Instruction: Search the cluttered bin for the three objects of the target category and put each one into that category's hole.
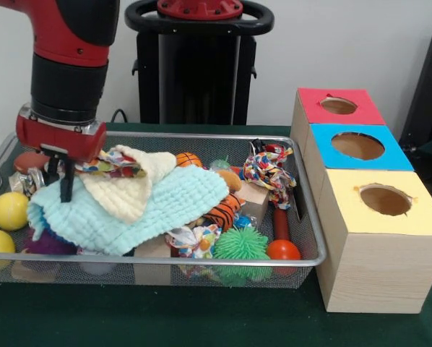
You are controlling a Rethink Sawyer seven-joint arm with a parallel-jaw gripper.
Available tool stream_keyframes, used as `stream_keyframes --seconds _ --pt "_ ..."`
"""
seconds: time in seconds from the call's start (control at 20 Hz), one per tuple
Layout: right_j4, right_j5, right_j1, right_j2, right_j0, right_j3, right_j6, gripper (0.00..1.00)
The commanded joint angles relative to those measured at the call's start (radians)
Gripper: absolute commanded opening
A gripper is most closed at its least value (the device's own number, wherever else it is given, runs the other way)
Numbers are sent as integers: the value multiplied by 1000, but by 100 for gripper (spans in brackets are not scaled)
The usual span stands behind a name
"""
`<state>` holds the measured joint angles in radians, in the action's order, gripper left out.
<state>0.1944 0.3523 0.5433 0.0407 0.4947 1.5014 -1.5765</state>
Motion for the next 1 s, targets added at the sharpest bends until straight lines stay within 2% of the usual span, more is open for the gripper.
stream_keyframes --seconds 0.05,0.65,1.0 --pt "89 117 -12 -94 47 44 105 0" --pt "143 148 -3 -114 81 21 124 0" --pt "180 204 26 -73 89 1 123 0"
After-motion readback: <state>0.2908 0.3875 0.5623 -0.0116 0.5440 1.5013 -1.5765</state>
